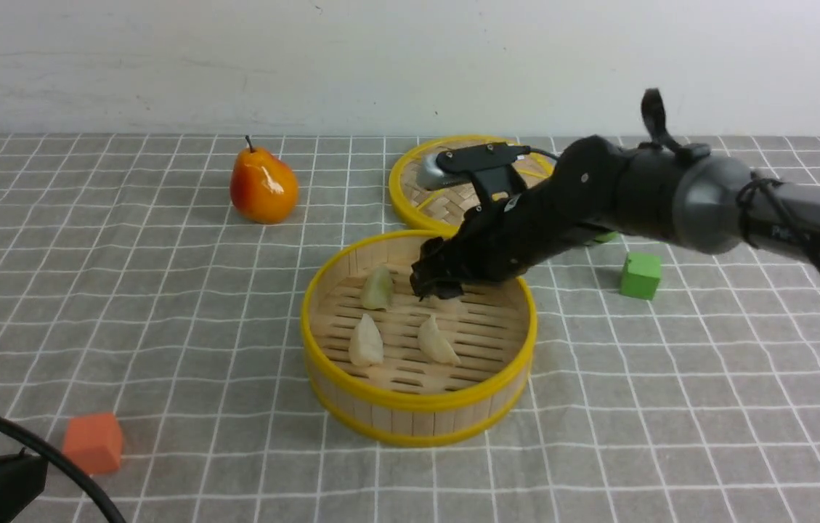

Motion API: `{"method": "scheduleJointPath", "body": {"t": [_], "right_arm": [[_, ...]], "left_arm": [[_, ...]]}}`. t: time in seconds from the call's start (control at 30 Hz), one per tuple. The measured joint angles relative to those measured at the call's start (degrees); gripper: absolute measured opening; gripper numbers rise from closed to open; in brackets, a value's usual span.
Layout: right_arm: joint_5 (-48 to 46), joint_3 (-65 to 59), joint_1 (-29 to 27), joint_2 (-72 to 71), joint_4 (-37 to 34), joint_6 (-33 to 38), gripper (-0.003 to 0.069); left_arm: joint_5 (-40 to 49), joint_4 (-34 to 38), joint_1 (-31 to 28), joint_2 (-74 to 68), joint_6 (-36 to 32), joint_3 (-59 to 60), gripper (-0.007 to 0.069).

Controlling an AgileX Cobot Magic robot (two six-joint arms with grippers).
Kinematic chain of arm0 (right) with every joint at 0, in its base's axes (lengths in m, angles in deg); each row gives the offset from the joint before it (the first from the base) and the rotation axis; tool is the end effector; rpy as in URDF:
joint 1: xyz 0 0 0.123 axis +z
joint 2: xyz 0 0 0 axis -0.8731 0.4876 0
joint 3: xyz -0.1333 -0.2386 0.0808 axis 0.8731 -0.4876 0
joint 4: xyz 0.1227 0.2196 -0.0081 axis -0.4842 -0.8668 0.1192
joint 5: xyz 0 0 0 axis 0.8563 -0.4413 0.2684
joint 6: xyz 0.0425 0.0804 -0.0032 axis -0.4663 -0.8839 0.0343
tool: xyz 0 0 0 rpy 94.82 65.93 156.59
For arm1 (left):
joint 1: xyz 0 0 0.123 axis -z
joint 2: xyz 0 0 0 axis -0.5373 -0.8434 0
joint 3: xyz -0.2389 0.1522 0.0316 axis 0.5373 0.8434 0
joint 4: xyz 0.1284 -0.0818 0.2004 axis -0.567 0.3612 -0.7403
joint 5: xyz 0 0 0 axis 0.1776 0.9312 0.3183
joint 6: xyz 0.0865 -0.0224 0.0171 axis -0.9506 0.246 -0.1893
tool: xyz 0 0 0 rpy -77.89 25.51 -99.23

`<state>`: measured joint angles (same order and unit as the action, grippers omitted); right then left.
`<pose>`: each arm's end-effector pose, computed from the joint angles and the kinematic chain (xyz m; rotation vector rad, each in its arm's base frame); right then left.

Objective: Put the dumplings into the steamer on the table with the grey tablecloth.

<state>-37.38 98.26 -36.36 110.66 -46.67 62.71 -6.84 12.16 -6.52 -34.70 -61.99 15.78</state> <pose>0.4218 0.2193 0.2235 -0.5669 2.3705 0.5607 0.1053 -0.0361 0.2691 0.2671 2.1564 -0.1680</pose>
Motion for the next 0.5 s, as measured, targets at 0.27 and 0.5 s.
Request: {"method": "scheduleJointPath", "body": {"t": [0.27, 0.5], "right_arm": [[-14.8, 1.8, -2.4, -26.7, 17.6, -7.9, 0.0367], [-18.2, -10.2, -2.5, -50.2, 27.8, -13.2, -0.0006]], "left_arm": [[0.0, -0.1, 0.0, 0.0, 0.0, 0.0, 0.0029], [0.0, -0.1, 0.0, 0.0, 0.0, 0.0, 0.0039]]}}
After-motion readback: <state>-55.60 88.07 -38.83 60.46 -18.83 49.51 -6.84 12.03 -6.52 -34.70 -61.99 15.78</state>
